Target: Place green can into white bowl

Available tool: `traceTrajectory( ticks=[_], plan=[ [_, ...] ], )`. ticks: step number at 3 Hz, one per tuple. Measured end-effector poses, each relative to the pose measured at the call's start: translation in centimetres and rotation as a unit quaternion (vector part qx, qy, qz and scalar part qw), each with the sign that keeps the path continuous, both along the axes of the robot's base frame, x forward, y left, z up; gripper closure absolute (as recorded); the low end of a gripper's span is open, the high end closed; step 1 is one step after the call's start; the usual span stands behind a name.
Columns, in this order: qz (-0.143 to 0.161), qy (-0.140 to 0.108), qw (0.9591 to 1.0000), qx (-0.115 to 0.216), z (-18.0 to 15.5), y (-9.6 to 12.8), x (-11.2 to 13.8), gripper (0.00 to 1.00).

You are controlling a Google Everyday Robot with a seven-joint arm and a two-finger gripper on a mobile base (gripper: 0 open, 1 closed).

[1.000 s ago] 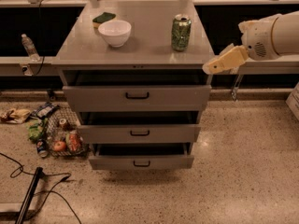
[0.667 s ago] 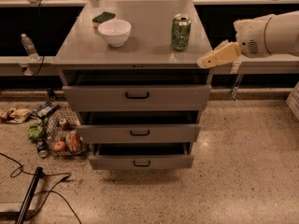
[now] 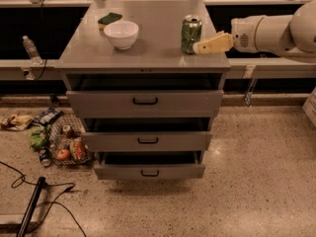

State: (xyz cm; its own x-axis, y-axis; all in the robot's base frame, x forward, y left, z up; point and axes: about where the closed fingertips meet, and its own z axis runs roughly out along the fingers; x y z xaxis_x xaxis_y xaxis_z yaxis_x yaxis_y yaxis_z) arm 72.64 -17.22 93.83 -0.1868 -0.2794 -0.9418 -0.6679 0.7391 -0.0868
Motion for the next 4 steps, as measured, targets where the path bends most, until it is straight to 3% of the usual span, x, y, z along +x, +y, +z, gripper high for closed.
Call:
traceTrajectory(
  ticks=[2,4],
  plan=[
    [-0.060,-0.026,0.9976,0.022,-2.4,-0.8,6.6,0.00],
    [-0.053,-0.067,0.9957,0.037,-1.2,1.0,10.3,0.00]
  ],
)
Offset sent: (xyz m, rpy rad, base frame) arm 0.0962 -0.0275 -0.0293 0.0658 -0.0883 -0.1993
